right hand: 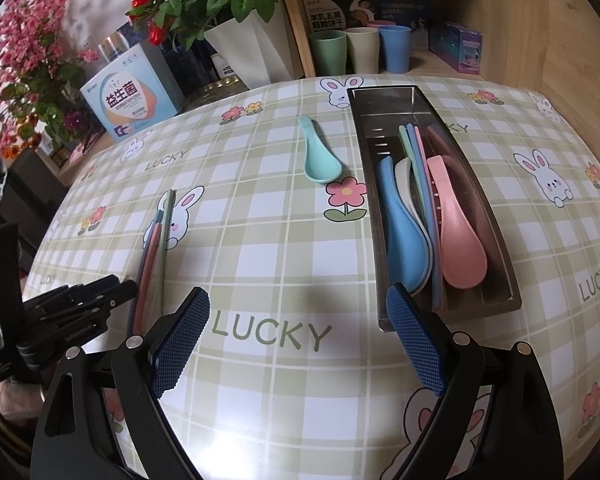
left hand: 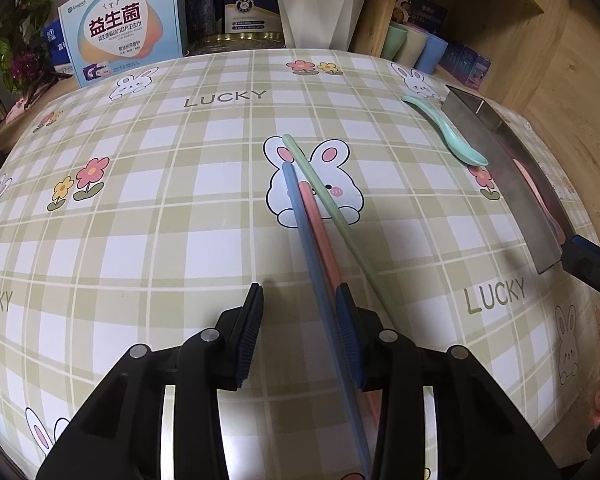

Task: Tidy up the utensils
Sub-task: 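Move the left tool back and grasp the second blue chopstick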

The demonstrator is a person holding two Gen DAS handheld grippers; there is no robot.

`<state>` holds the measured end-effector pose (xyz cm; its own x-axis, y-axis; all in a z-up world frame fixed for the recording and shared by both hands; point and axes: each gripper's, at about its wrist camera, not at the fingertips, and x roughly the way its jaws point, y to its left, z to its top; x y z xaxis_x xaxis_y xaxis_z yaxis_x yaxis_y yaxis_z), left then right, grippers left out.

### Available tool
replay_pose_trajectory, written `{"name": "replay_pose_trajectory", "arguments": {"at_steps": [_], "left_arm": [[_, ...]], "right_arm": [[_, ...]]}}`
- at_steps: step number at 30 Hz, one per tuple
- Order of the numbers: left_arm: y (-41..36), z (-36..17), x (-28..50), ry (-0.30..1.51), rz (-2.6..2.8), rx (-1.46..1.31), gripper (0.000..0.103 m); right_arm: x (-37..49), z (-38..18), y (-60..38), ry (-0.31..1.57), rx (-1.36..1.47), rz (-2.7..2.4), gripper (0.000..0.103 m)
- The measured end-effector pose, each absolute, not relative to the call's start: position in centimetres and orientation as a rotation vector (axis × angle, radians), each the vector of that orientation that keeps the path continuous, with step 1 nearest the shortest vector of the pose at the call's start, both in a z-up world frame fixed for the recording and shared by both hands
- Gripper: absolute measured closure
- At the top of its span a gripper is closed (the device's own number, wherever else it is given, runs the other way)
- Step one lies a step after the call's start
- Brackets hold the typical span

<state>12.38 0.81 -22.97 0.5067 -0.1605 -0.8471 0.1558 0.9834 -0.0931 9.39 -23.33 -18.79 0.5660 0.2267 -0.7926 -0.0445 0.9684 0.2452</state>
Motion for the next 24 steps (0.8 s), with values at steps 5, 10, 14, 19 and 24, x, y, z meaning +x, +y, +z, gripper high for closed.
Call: {"name": "replay_pose_trajectory", "arguments": {"at_steps": [5,10,14,19,24], "left_arm": [[0.7,-22.9,13.1,1.016,-0.183,0.005,0.067],[0.8,-23.1,14.0,1.015,-0.164,0.013,0.066],[0.9,-23.1,14.2,1.014,-0.169,0.009,0.066],[0.1,-23.3,14.4,1.004,-0.152,0.061,0.066],[0.1,-23.4,14.3,0.986,-0.138,0.08,0.094]], "right_arm": [[9.5,-18.9,-23.3,0.96,0.208,0.162,0.016],[9.6,-18.9,-23.4,0.958,0.212,0.158,0.016],[9.8,-18.9,-23.6,0.957,0.219,0.153,0.016],[9.9,-19.0,-23.5,0.958,0.22,0.157,0.016],[9.8,-18.9,-23.8,0.956,0.225,0.156,0.016]]}}
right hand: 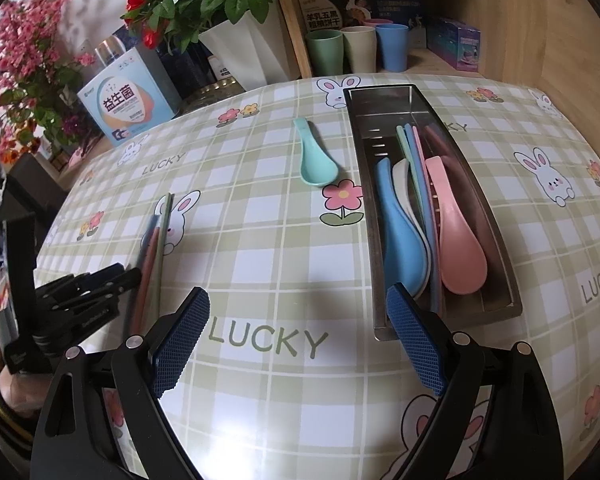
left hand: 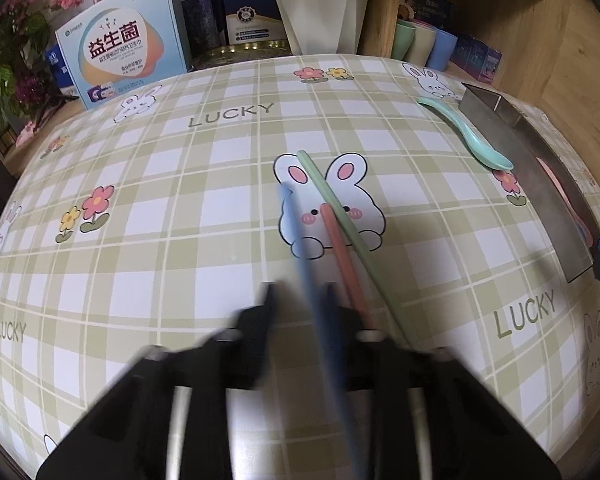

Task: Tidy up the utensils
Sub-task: 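Move the left tool back and grasp the second blue chopstick, then grasp the mint green spoon by its handle with the right tool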

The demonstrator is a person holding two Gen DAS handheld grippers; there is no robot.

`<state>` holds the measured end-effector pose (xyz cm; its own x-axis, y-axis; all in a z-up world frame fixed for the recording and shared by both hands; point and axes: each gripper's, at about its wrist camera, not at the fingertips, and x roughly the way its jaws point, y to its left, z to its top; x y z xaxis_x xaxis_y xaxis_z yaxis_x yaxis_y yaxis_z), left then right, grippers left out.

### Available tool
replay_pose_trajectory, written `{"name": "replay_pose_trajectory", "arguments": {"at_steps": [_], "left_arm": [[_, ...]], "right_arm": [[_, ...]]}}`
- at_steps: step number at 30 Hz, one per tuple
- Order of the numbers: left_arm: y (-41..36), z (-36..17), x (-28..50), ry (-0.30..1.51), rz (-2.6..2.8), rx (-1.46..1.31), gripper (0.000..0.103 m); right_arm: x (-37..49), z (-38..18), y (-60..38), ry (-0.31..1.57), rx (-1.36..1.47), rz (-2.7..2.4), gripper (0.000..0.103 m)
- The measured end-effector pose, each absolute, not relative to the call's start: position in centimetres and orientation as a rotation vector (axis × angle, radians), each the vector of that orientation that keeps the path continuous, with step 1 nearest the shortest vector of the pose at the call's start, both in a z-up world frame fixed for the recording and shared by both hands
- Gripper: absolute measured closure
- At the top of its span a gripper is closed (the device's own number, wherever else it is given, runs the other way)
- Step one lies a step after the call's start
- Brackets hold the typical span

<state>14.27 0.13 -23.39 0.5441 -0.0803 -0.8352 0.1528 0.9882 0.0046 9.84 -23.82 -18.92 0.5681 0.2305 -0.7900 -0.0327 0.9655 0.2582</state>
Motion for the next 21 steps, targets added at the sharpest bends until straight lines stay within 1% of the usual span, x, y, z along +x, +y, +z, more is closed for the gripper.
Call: {"name": "replay_pose_trajectory", "arguments": {"at_steps": [5,15,16,17,19,20,21], "left_arm": [[0.5,-23.3,14.1,0.992,-0.142,0.074,0.096],[1.0,-23.3,13.8,0.995,-0.139,0.048,0.096],[1.1,-23.3,13.8,0.994,-0.141,0.044,0.096],[1.2,-23.3,13.8,0.991,-0.136,0.044,0.096],[1.8,-23.3,13.9,0.984,-0.115,0.032,0.096],[2.1,-23.4,14.0,0.981,-0.109,0.022,0.096],[2.7,-23.4,14.0,0.977,-0.1,0.002,0.096]], "right_arm": [[9.8,-19.0,-23.9,0.957,0.23,0.16,0.016],[10.2,-18.7,-23.2,0.944,0.219,0.229,0.017],[10.4,-18.6,-23.0,0.944,0.211,0.24,0.021],[10.6,-18.5,-22.9,0.948,0.201,0.252,0.031],[11.6,-18.2,-22.8,0.95,0.177,0.267,0.032],[12.1,-18.0,-22.8,0.947,0.162,0.274,0.035],[12.5,-17.8,-22.8,0.943,0.146,0.279,0.04]]}}
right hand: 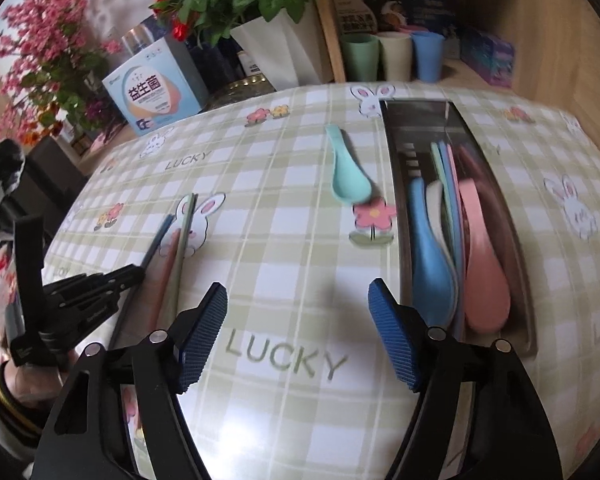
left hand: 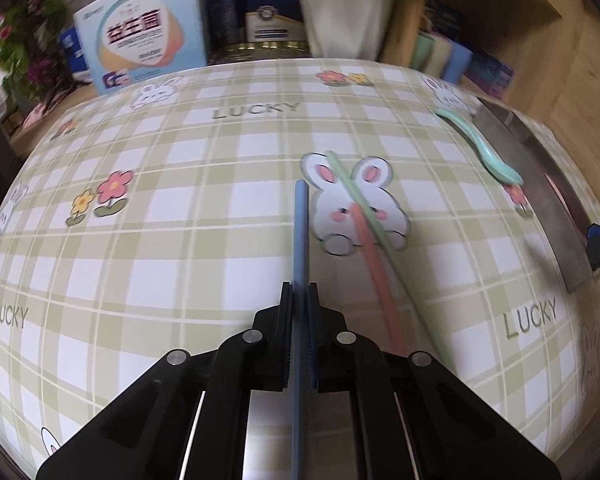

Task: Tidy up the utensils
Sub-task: 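Grasp the mint green spoon by its handle with the right tool, then carry the mint green spoon into the steel caddy and open the right tool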

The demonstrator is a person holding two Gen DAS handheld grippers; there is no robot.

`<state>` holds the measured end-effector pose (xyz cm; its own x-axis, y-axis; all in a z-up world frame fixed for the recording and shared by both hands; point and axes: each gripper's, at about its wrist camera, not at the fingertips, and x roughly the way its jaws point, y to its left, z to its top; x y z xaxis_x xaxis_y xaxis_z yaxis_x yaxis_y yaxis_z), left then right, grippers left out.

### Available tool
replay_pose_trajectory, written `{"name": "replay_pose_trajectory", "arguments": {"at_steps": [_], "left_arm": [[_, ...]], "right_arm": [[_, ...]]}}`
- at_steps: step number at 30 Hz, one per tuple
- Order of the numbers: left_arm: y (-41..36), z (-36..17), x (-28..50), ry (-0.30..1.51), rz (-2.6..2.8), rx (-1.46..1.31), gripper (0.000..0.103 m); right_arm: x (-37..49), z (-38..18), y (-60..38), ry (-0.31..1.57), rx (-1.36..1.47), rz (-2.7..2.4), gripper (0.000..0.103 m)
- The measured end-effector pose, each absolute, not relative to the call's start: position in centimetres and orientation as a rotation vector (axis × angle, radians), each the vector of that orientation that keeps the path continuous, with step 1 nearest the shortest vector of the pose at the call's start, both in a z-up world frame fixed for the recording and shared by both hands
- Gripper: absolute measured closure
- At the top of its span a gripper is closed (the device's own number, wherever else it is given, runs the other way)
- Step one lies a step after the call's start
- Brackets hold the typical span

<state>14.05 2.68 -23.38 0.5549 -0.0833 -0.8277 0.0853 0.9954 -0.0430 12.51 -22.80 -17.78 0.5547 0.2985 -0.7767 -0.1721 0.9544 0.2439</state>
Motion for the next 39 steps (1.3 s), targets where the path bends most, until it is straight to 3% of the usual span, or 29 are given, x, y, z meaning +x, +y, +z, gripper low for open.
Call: {"name": "replay_pose_trajectory", "arguments": {"at_steps": [3,6,15,26,28,30,32,39], "left_arm": [[4.2,-23.4,14.3,0.968,-0.07,-0.043,0.096],[5.4,-23.4,14.6,0.964,-0.069,-0.098,0.096],[6.3,-23.5,15.0,0.95,-0.11,-0.157,0.096],[6.8,-23.6,15.1,0.942,-0.129,-0.209,0.096],[6.8,-23.6,15.0,0.94,-0.129,-0.213,0.095],[6.8,-23.6,15.0,0.94,-0.128,-0.213,0.095],[6.8,-23.6,15.0,0.941,-0.128,-0.213,0.095],[6.8,-23.5,15.1,0.945,-0.122,-0.206,0.095]], "right_arm": [[15.2,-17.2,-22.8,0.946,0.077,0.277,0.054],[18.6,-17.1,-22.7,0.969,0.033,0.263,0.06],[28.1,-19.9,-21.0,1.115,-0.045,0.189,0.062],[31.1,-22.6,-19.0,1.199,-0.065,0.122,0.062],[31.1,-22.8,-18.9,1.201,-0.063,0.127,0.064],[30.9,-22.8,-19.0,1.198,-0.048,0.134,0.078],[30.5,-22.8,-19.1,1.199,-0.023,0.152,0.084],[28.3,-22.9,-18.5,1.162,0.01,0.198,0.085]]}}
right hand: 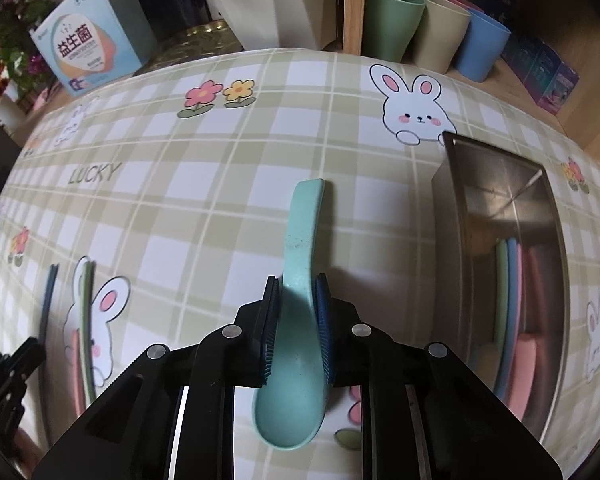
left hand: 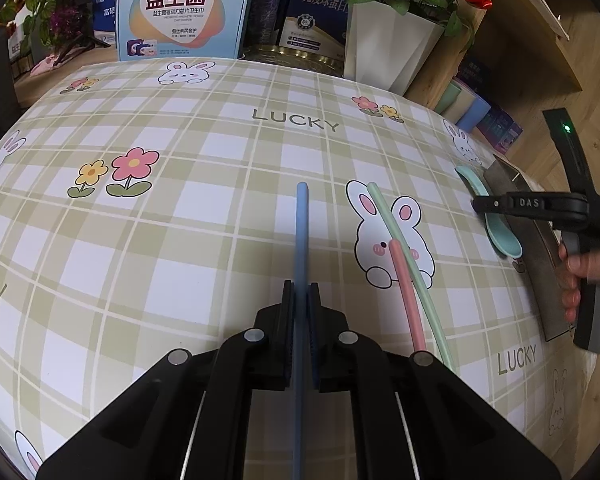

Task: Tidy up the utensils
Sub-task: 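Carry the mint green spoon into the steel caddy and open the right tool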

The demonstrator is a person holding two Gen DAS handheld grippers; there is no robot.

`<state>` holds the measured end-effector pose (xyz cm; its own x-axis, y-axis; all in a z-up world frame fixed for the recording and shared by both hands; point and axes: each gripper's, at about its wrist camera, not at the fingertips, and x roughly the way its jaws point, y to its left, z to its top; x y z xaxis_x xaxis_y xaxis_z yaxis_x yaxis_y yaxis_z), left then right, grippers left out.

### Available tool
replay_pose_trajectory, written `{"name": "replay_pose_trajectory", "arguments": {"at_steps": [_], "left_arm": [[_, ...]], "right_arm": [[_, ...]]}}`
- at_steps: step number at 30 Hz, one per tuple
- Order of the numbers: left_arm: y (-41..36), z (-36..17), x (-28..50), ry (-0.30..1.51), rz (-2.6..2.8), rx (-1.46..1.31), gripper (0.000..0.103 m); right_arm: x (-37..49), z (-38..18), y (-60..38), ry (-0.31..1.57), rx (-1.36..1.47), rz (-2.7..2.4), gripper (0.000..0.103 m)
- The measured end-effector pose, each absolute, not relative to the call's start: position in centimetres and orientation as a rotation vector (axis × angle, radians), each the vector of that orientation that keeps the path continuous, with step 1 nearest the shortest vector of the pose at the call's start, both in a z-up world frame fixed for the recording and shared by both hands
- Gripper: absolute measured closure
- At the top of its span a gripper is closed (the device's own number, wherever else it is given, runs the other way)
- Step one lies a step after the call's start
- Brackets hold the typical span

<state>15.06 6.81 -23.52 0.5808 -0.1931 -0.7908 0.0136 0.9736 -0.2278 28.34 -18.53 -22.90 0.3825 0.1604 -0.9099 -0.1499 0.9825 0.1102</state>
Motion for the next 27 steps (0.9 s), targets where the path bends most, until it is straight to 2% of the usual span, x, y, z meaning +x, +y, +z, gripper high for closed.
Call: {"name": "replay_pose_trajectory", "arguments": {"at_steps": [11,13,14,23,27], "left_arm": [[6.2,-23.4,15.2,0.959,-0.095,-0.165,0.095],[5.9,-23.4,15.2,0.96,-0.087,-0.148,0.095],[5.8,-23.3,15.2,0.959,-0.084,-0.141,0.095],[5.6,-23.3,15.3,0.965,-0.07,-0.125,0.095],[5.5,-23.2,15.3,0.968,-0.073,-0.125,0.095]], "right_arm": [[23.5,-22.1,-18.1,1.092,0.075,0.302,0.086],[22.9,-21.8,-18.7,1.083,0.108,0.321,0.091],[22.7,-21.6,-19.1,1.078,0.13,0.328,0.097],[20.4,-20.7,-22.4,1.051,0.218,0.375,0.097],[19.8,-18.4,-25.1,1.001,0.245,0.384,0.097]]}}
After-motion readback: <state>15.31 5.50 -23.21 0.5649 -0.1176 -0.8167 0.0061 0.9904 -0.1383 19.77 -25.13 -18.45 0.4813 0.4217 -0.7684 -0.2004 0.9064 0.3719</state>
